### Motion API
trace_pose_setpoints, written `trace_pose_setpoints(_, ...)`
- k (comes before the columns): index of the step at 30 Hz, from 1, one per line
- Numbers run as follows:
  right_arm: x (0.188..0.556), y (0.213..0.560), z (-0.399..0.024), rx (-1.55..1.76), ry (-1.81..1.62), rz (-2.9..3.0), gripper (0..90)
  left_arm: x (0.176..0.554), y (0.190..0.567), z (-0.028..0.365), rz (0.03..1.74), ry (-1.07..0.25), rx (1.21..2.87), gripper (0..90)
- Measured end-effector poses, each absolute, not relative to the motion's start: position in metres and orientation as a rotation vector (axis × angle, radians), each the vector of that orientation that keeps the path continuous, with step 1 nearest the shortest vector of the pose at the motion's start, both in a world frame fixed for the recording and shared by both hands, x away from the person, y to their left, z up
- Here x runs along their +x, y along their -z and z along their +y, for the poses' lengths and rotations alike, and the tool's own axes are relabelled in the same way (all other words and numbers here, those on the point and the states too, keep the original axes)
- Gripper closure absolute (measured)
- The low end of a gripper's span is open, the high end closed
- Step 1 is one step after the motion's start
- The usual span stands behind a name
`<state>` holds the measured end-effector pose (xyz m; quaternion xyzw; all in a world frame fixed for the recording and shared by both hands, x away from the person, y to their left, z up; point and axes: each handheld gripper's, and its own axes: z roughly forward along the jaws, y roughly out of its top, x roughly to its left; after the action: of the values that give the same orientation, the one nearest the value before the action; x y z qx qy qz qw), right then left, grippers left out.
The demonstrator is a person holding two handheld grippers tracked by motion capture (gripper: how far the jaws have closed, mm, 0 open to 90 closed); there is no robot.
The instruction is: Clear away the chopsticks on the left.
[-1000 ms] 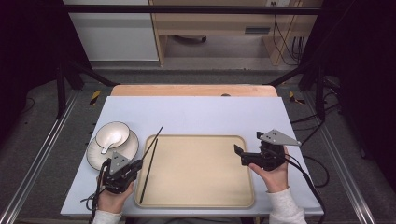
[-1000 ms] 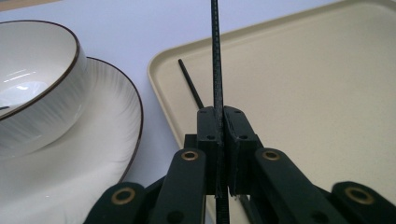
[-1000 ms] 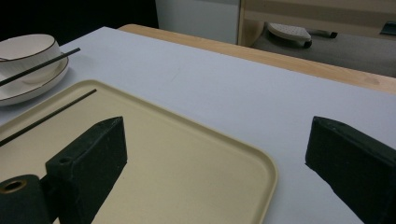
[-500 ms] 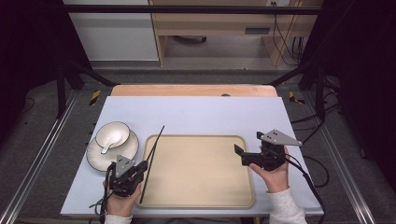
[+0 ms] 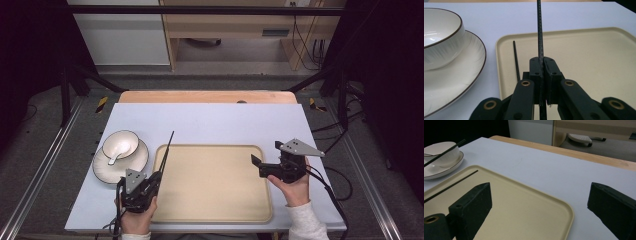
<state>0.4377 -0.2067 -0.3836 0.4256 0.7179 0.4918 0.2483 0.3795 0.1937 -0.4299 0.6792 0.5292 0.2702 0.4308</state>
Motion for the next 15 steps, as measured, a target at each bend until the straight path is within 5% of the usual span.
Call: trace_pose_setpoints(15,0.439,0.385,-0.206,1.158,-1.335,1.963,5.8,0.373,0.456,0.184,1.374,-0.682,1.642,85.7)
